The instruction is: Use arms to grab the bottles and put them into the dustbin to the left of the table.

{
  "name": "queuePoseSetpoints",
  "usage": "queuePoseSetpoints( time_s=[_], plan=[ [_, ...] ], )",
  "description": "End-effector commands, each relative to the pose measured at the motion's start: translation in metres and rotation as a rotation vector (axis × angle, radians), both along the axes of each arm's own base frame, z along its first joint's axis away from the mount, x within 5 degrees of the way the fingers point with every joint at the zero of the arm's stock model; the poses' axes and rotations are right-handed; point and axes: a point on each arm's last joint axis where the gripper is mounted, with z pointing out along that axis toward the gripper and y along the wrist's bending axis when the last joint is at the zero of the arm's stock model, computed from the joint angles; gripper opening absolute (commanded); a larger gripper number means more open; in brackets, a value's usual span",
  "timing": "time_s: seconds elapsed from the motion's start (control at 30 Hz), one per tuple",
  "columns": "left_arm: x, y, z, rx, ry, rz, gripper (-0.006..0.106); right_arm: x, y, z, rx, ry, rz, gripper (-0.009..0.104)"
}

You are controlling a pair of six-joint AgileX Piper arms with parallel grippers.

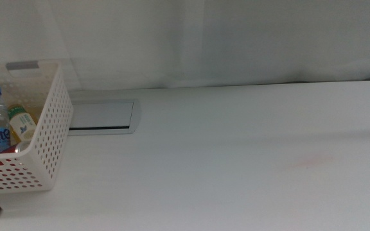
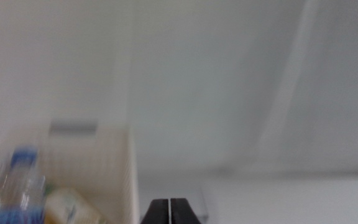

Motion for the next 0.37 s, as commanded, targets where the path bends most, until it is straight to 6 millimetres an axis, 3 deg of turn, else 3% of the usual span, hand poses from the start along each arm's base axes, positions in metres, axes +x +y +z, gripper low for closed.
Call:
queuePoseSetpoints(
  time_s=[0.0,0.13,0.33],
  plan=[
    [0.004,0.003,-0.028,-0.021,0.044,0.035,-0.002,0.000,0.000,-0.013,-0.017,0.025,0.000,0.091],
    [0.004,0.004,-0.059,0.085,0.124,0.028,-0.003,0.000,0.000,-0.013,-0.017,0.025,0.000,0.091],
    [0.001,0.005,-0.085,0.140,0.191,0.020,-0.003,0.000,0.000,-0.013,-0.017,0.025,0.000,0.091]
  ],
)
